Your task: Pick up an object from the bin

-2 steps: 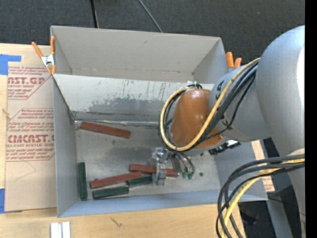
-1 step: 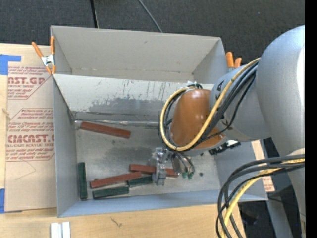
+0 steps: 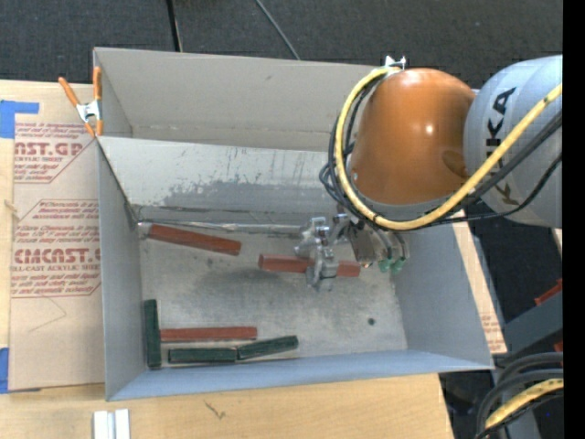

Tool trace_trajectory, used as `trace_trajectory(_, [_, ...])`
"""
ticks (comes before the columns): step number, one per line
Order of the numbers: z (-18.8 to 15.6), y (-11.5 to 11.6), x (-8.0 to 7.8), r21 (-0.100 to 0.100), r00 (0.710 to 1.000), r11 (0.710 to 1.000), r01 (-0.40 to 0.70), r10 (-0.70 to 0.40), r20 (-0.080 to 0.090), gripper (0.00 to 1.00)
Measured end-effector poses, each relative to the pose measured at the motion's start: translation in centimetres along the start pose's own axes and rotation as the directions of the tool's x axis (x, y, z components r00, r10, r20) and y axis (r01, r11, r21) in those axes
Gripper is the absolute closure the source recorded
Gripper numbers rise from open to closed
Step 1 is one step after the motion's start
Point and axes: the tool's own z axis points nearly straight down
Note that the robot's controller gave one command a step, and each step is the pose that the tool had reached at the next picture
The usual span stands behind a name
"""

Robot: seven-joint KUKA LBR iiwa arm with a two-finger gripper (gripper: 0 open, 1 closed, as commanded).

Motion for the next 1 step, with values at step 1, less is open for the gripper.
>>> trace_trajectory(1, [0.28, 0.00, 0.07, 0.000, 1.000, 1.000, 0.000, 0.000, -0.006, 1.00])
